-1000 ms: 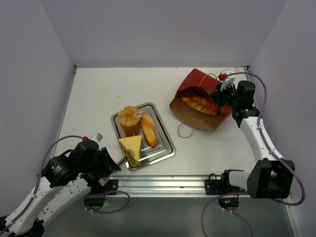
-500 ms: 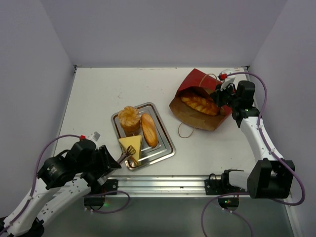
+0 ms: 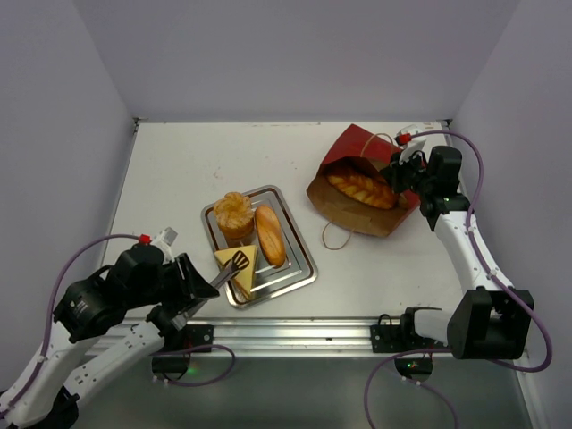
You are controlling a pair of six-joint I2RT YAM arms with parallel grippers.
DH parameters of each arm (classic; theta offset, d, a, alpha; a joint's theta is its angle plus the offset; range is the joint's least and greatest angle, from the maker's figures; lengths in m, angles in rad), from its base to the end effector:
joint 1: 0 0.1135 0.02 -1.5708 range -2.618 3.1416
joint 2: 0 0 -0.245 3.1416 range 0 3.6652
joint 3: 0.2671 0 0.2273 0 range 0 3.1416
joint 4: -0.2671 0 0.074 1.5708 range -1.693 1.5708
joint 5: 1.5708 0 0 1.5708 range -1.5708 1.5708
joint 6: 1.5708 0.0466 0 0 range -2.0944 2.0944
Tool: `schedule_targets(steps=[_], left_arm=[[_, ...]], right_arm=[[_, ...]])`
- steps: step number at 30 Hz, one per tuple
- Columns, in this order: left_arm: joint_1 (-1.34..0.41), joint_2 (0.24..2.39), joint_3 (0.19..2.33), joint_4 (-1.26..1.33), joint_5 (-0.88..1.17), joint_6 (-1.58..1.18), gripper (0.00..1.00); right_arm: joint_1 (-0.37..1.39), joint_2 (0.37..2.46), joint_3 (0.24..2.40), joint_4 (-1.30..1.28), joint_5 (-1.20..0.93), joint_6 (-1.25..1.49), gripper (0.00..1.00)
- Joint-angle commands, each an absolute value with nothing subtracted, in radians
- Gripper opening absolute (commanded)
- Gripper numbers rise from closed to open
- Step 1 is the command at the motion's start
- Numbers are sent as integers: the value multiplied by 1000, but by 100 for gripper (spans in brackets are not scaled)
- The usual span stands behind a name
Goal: Take the fake bread out of the paper bag
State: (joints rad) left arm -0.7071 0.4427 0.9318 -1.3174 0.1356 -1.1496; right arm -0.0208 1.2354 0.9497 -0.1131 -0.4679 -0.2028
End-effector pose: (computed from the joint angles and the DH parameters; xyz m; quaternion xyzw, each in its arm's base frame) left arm 0.0303 -0.0342 0.2859 -0.1800 0.9125 -0.3276 0.1663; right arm 0.2735 0.0153 0.2957 -0.2013 0.7955 0.1319 0.5562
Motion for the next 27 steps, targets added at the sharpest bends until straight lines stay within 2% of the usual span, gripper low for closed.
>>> schedule_targets(steps=[1,9,13,20,27], left_arm=[[-703,504,1006,-1237,185,-1077,45],[-703,672,925,-748,343,-1014,45],[-706,832,864,-470,396,-1035,45],[-739,1112,819,49,354,-1156,44],[-779,1405,851,308,261,-1272,44]], right_arm=[[-25,1212,965,-112,-494,-202,0],[-25,1215,965,-113,-495,-202,0],[-25,1221,965,-112,-495,-202,0],[-25,1235,965,-110,-491,-202,0],[-25,1238,963,-109,-494,-201,0]])
